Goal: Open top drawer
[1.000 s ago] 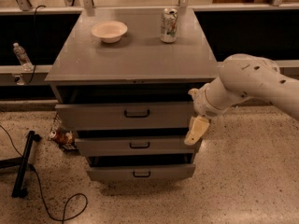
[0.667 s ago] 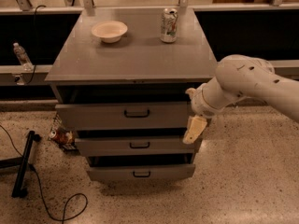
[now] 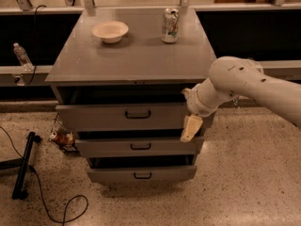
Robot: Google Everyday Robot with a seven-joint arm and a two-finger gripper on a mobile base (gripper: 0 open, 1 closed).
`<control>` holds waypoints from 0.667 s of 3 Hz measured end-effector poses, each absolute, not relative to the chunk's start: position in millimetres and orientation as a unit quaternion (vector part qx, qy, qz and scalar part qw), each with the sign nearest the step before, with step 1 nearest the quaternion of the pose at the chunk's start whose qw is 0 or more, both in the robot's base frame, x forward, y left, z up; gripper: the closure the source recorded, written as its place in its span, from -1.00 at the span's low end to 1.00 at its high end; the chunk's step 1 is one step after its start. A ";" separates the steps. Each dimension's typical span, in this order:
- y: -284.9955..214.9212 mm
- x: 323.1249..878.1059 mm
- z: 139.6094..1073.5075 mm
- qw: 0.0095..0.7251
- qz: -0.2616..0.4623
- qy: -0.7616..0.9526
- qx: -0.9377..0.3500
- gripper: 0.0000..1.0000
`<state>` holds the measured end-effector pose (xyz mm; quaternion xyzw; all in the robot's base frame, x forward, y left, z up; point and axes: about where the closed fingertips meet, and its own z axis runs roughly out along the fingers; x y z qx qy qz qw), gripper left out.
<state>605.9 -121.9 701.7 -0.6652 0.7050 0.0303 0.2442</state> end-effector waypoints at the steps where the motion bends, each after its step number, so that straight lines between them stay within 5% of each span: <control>1: -123.2 622.3 687.3 0.241 0.032 0.705 -0.666 -1.00; 2: -123.2 637.1 678.2 0.239 0.032 0.704 -0.668 -1.00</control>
Offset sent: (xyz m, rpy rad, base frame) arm 0.0492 -0.0039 -0.0300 -0.0087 0.0060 0.0042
